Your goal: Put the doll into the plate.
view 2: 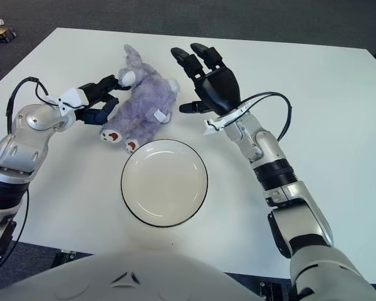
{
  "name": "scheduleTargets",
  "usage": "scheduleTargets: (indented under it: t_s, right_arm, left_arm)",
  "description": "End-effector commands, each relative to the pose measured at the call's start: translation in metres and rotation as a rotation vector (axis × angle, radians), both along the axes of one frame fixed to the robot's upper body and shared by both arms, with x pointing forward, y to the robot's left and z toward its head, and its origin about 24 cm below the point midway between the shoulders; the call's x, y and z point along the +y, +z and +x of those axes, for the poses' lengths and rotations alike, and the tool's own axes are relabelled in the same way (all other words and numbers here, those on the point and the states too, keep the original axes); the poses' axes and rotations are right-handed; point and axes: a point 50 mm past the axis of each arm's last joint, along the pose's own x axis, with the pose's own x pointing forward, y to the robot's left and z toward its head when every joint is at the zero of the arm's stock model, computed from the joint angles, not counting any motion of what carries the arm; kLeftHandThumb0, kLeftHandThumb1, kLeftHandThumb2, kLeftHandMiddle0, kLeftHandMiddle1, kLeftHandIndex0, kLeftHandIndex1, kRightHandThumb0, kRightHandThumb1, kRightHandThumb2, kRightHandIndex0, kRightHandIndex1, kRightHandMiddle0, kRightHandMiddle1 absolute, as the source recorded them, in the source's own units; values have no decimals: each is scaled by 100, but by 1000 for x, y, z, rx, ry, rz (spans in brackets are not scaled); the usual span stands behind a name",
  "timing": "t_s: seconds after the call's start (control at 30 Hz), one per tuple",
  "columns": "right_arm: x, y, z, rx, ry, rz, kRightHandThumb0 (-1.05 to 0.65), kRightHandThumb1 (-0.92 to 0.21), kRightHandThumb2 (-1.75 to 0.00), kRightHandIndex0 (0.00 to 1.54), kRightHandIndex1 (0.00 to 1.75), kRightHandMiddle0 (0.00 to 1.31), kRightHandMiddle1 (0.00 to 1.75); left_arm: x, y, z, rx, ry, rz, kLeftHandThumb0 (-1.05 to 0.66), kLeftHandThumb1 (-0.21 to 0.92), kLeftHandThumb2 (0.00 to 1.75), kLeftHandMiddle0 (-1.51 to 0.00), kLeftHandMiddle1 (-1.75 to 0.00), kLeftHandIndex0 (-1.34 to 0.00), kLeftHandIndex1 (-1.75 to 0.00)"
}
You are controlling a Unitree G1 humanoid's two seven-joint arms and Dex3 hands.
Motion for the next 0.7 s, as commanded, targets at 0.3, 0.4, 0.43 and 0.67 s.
scheduleTargets:
  t_s: [0.3, 0.4, 0.43, 0.67]
  right_arm:
    - [3, 12, 2, -34, 84, -110, -65, -53, -75, 0, 4, 0, 0]
    - [4, 13, 2, -31, 105, -135, -64, -53, -75, 0, 3, 0, 0]
    - [4, 13, 2, -30, 110, -142, -64, -54, -75, 0, 2, 0, 0]
    - [5, 16, 4, -9, 156, -221, -63, -54, -75, 0, 0, 0, 0]
  left_arm:
    - [-2, -12, 1, 5, 143, -266, -89, 92, 104, -19, -111, 0, -102]
    - [-3, -13, 1, 7, 174, -309, -89, 92, 105, -21, -114, 0, -108]
    - [-4, -13, 1, 8, 182, -319, -89, 92, 105, -21, -116, 0, -112]
    - [-3, -15, 6, 7, 243, -401, -89, 92, 107, -26, -125, 0, -125]
